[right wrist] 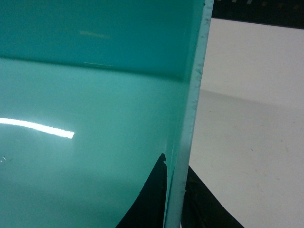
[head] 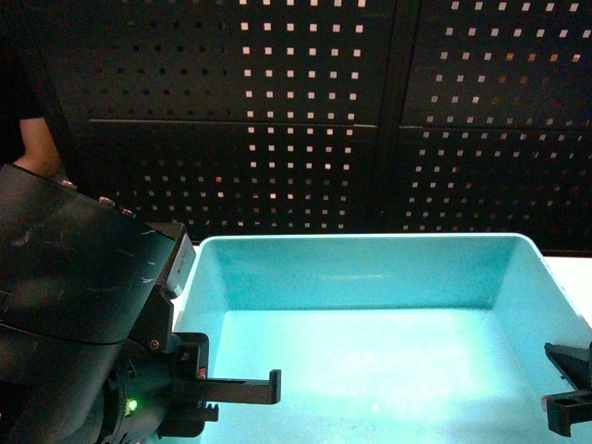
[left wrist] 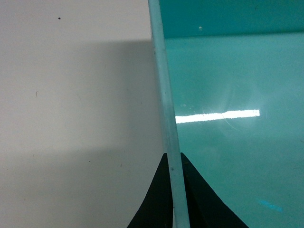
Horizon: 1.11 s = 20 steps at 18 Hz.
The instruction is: Stack blue boxes stably on right
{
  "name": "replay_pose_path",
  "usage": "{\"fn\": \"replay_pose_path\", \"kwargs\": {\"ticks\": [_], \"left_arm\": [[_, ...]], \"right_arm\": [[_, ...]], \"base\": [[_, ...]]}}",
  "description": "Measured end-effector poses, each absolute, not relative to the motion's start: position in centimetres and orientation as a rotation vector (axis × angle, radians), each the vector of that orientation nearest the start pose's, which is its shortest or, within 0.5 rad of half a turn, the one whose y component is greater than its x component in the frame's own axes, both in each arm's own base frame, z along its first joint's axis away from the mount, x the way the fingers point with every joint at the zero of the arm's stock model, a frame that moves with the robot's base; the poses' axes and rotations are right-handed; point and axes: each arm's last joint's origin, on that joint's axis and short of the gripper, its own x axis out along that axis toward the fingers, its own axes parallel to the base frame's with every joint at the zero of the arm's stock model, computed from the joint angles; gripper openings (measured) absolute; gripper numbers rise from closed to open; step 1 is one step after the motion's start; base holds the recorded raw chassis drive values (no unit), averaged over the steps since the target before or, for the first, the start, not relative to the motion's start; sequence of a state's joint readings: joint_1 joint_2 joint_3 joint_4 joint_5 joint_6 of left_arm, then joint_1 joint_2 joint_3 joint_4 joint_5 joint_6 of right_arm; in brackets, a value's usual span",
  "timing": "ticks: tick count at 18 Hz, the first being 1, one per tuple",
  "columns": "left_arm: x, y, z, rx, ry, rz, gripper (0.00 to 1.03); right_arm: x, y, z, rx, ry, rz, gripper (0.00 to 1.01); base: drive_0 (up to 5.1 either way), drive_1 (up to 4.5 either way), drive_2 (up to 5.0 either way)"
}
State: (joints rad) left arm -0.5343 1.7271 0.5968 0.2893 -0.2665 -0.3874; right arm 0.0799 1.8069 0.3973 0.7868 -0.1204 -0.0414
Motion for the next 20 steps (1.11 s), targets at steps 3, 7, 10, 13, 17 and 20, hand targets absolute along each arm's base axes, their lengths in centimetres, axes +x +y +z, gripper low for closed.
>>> {"fn": "replay_pose_path", "kwargs": {"ticks": [3,7,10,13,17,20], "left_arm": [[24.6,-13.5,9.6,-0.043,0.777,-0.088,0.02],[24.6,-13.1,10.8,-0.011,0.750,-0.106,0.02],[24.8,-13.0,12.4,-0.002,0.703,-0.123,0.02],[25.1,-13.0,13.4,-0.003,0.672,-0.129,0.02],[25.5,-13.2,14.9,-0.004,0.624,-0.140,0.02],[25.6,-13.2,15.9,-0.007,0.598,-0.144,0.02]], "right_arm": [[25.6,2.3,7.3,-0.023,0.608,0.212,0.07],[25.3,2.2,7.7,0.005,0.627,0.212,0.07],[25.5,2.0,9.5,0.030,0.585,0.205,0.07],[25.8,2.0,10.6,0.032,0.552,0.202,0.07],[26.2,1.9,12.0,0.035,0.506,0.198,0.07],[26.4,1.9,12.9,0.037,0.482,0.198,0.07]], "base": [[0.0,0.00,0.0],[0.0,0.00,0.0],[0.0,0.00,0.0],[0.0,0.00,0.0],[0.0,0.00,0.0],[0.0,0.00,0.0]]}}
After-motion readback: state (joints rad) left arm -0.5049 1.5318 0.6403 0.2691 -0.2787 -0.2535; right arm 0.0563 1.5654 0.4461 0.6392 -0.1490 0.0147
